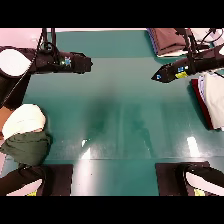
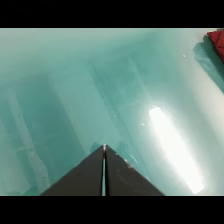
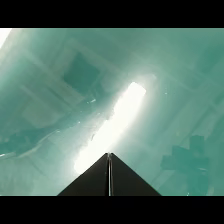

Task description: Fold the shirts.

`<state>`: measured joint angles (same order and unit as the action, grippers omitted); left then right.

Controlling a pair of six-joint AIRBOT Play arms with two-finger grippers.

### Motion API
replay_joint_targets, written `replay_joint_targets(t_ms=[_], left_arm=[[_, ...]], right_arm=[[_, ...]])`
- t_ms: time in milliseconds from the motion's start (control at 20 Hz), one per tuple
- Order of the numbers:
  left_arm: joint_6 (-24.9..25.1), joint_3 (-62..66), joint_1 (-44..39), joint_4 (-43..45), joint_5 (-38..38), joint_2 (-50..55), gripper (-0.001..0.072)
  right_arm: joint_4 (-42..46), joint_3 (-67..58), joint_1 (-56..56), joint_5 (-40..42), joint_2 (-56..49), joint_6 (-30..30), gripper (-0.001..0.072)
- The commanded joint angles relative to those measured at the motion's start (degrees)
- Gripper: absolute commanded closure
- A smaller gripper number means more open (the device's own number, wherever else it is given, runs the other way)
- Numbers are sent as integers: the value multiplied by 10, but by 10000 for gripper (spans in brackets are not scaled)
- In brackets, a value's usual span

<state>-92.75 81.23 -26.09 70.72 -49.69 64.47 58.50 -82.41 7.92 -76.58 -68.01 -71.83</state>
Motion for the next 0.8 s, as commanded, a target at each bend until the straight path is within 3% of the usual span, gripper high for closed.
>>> replay_joint_targets(t_ms=[0,650,750], left_arm=[[0,0,0,0,0,0,685],[-2,0,0,0,23,0,686],[0,14,19,82,-35,-11,686]], right_arm=[[0,0,1,0,0,0,698],[-1,0,1,-19,0,-1,699],[0,0,1,-23,0,-1,699]])
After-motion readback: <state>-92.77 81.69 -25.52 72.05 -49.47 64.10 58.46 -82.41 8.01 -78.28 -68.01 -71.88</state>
